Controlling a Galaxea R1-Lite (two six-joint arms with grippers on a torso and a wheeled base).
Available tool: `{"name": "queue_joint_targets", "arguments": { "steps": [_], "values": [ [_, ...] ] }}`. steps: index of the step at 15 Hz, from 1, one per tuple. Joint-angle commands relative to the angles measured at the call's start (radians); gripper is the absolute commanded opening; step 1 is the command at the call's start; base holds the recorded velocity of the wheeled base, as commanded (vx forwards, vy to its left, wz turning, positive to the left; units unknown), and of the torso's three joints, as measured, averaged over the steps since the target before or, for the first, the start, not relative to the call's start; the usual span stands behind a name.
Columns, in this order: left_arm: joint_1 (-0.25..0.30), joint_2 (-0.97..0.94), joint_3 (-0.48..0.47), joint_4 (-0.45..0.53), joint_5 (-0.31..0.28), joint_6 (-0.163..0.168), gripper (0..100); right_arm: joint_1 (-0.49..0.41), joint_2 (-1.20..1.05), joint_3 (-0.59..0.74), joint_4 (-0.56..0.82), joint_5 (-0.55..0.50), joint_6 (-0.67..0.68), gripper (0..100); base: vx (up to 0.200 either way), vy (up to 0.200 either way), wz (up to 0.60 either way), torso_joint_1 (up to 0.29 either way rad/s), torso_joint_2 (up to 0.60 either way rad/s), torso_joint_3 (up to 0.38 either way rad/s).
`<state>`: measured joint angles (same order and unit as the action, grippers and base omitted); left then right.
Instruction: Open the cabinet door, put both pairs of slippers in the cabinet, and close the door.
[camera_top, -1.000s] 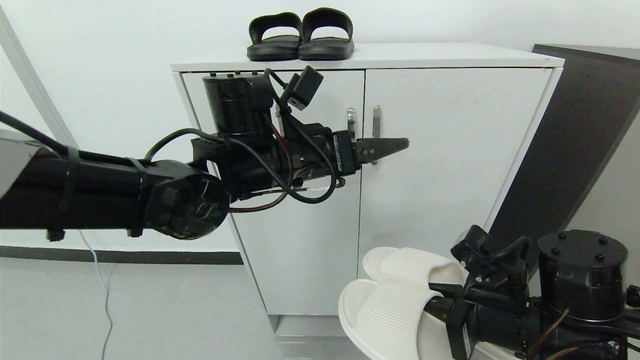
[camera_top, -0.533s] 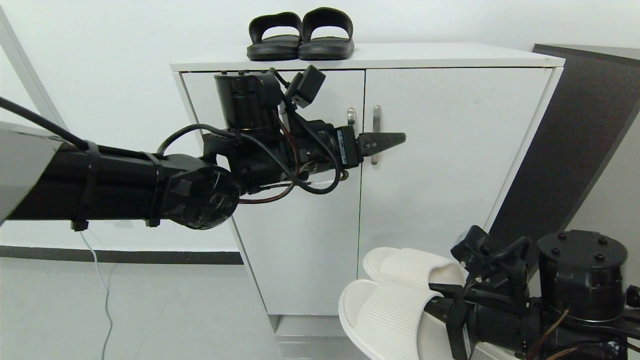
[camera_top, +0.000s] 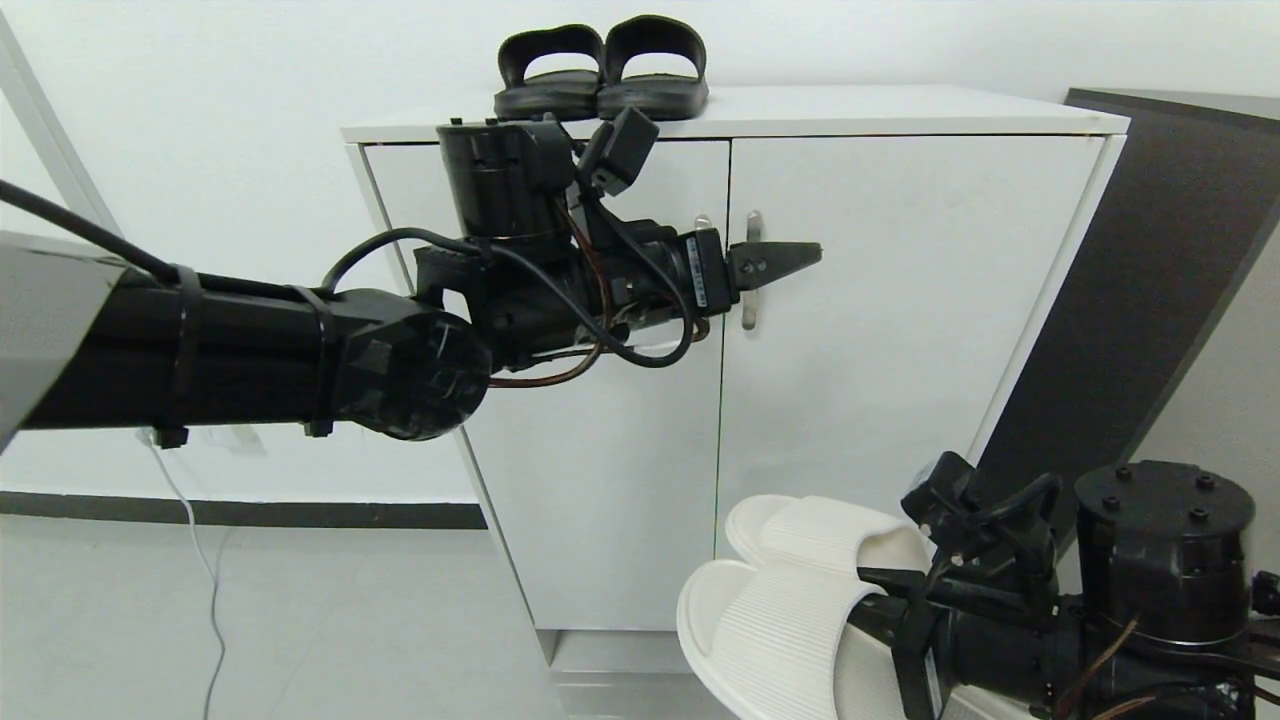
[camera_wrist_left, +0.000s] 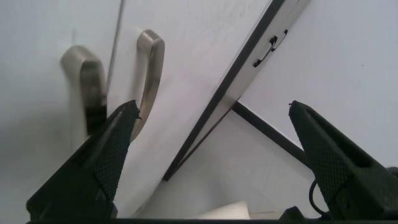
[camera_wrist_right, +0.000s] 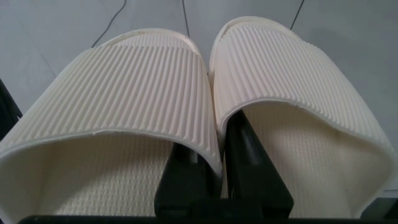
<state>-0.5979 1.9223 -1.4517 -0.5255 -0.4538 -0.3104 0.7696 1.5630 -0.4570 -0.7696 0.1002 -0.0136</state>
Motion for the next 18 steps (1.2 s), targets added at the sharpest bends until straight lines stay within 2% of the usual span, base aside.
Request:
{"name": "queue_joint_targets", "arguments": {
  "steps": [1,5,8,9,13,16,18],
  "values": [
    [-0.014,0.035,-0.049,0.018,0.011,0.001,100,0.000,-0.003,0.003,0.000,-0.001,-0.002,0,0.000,0.000,0.00,0.000,0.00,0.000],
    [-0.020,0.073,-0.119,0.058,0.030,0.001,100,0.000,-0.006,0.003,0.000,-0.001,-0.002,0,0.000,0.000,0.00,0.000,0.00,0.000],
    [-0.028,0.078,-0.122,0.061,0.030,0.002,100,0.000,-0.006,0.003,0.000,-0.001,-0.002,0,0.000,0.000,0.00,0.000,0.00,0.000],
    [-0.028,0.072,-0.119,0.061,0.030,0.002,0,0.000,-0.006,0.004,0.000,-0.001,-0.002,0,0.000,0.000,0.00,0.000,0.00,0.000],
    [-0.026,0.024,-0.076,0.061,0.030,0.001,0,0.004,-0.009,0.020,-0.002,0.006,-0.012,0,0.000,0.000,0.00,0.000,0.00,0.000],
    [-0.040,-0.049,0.025,0.056,0.030,0.004,0,0.005,-0.037,0.057,-0.033,0.113,-0.014,0,0.000,0.000,0.00,0.000,0.00,0.000],
    [-0.046,-0.089,0.070,0.055,0.030,0.004,0,0.005,-0.047,0.072,-0.034,0.131,-0.016,0,0.000,0.000,0.00,0.000,0.00,0.000]
  ]
}}
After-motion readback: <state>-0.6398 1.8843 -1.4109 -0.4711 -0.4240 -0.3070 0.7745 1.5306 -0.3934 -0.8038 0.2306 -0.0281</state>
